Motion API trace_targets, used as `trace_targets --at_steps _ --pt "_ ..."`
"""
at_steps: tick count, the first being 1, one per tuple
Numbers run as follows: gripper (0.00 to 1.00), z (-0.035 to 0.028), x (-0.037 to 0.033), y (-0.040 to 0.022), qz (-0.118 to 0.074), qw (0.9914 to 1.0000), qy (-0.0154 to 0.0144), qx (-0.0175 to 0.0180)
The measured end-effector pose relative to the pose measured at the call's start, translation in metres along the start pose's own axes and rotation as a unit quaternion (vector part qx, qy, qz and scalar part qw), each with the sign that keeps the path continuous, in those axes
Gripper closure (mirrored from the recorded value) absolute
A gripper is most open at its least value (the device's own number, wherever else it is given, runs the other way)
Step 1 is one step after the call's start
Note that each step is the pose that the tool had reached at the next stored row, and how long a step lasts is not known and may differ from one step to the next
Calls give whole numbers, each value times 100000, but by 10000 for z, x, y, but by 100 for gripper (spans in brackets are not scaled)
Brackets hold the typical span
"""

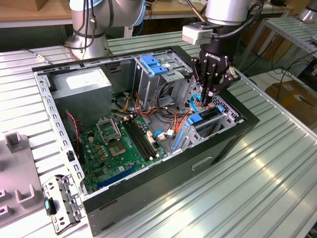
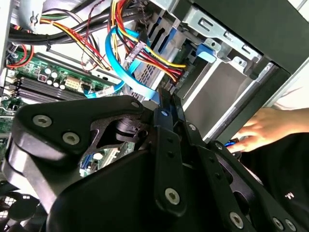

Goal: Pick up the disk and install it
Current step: 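Insert the second disk wire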

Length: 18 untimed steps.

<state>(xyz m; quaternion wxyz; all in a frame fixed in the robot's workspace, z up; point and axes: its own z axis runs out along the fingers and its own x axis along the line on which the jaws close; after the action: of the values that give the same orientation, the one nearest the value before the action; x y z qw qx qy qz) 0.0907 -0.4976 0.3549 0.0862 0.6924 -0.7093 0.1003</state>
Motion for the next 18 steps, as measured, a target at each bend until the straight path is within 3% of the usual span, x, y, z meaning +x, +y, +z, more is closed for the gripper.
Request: trace_targets --at_steps 3,5,6,18 --pt "84 16 47 5 9 99996 -826 172" --pt "84 38 115 7 84 99973 -2318 292" --pt "84 42 124 6 88 99966 -2573 298" --pt "84 44 132 6 90 99965 -2635 293"
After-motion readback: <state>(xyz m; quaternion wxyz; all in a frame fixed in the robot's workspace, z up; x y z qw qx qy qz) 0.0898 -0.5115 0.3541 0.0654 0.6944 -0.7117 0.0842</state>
